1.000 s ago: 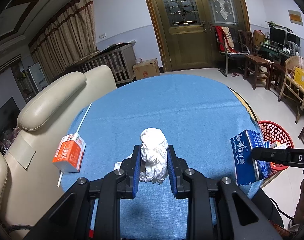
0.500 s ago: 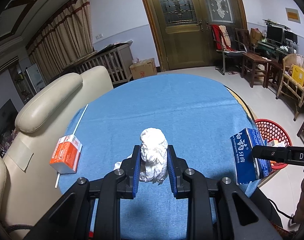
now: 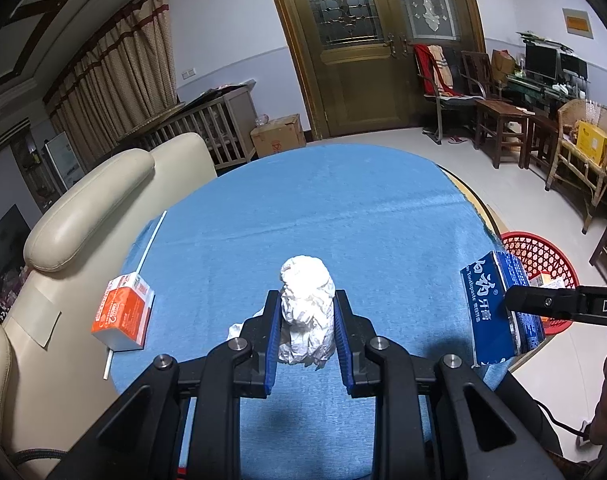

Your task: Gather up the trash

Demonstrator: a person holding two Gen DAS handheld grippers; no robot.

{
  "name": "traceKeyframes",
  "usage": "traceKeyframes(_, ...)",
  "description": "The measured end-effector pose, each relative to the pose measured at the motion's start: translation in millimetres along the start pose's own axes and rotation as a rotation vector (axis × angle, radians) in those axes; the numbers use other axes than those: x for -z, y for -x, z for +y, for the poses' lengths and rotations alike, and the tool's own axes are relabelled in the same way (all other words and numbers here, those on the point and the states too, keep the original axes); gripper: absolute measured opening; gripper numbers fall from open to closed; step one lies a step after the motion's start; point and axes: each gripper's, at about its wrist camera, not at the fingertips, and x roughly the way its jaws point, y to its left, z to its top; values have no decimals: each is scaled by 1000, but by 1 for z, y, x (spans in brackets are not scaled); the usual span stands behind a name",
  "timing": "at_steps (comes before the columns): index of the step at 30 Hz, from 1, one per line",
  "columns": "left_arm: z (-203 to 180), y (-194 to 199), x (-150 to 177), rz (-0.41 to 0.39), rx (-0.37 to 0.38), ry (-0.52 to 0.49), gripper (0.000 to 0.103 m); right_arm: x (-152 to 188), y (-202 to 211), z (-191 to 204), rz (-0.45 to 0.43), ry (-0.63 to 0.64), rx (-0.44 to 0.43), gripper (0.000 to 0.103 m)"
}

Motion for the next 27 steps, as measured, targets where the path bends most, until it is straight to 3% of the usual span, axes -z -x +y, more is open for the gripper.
traceKeyframes(27, -26, -19, -8, 27, 42, -74, 27, -4, 18, -36, -22, -99, -5, 58)
